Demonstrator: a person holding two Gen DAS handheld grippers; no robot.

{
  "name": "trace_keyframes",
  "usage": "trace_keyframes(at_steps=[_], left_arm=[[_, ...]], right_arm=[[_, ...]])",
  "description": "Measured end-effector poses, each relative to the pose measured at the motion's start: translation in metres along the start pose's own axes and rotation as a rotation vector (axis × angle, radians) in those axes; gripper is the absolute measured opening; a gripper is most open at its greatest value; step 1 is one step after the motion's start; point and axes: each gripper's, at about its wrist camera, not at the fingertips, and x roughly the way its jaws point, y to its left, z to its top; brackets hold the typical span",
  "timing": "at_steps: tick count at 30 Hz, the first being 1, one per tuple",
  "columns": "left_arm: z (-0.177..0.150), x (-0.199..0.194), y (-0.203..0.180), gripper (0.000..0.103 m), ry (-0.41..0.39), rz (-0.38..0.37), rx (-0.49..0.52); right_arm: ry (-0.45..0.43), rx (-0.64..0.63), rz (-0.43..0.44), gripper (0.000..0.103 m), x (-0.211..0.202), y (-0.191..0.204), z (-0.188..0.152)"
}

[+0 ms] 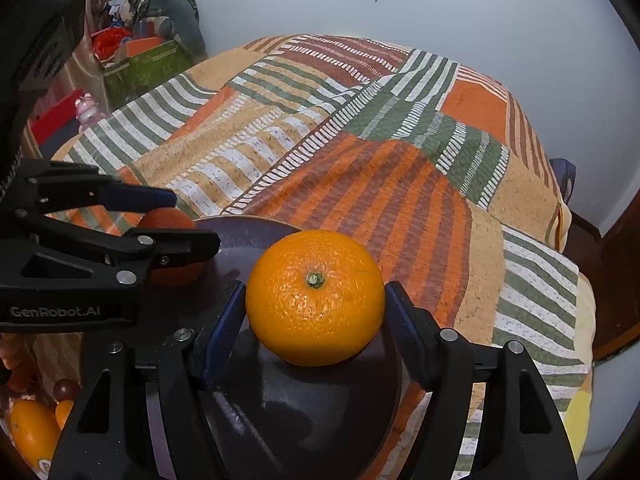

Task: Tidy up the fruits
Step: 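Carry the orange with the right gripper onto the plate while the left gripper sets the tomato beside it, then open both grippers and lift them away from the plate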

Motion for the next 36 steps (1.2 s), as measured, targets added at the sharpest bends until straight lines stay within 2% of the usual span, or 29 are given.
trace_keyframes(at_steps=[3,7,16,25,32,36], left_arm=[[0.0,-0.005,0.0,0.059,-0.009,0.01,0.0],[-0.001,-0.023,0.0,0.059,-0.046,0.029,-0.011],[-0.01,-0.084,-0.008,0.061,-0.145,0.053,-0.005],[-0.055,-0.14,-0.018,0.071,-0.205,0.105,0.022],[-0.101,-0.16,-0.014,0.071,-0.175,0.09,-0.013],[-0.126,-0.161,-0.014,0.072,-0.146,0.079,-0.031]], right_arm=[[0.002,0.009,0.0,0.068,-0.002,0.0,0.001],[-0.034,0.029,-0.007,0.078,-0.017,-0.004,0.002],[-0.098,0.046,-0.026,0.079,-0.067,-0.005,-0.006],[-0.145,0.052,-0.023,0.083,-0.123,0.013,-0.036],[-0.113,0.065,0.007,0.091,-0.141,0.031,-0.073],[-0.071,0.06,0.04,0.092,-0.141,0.046,-0.093]])
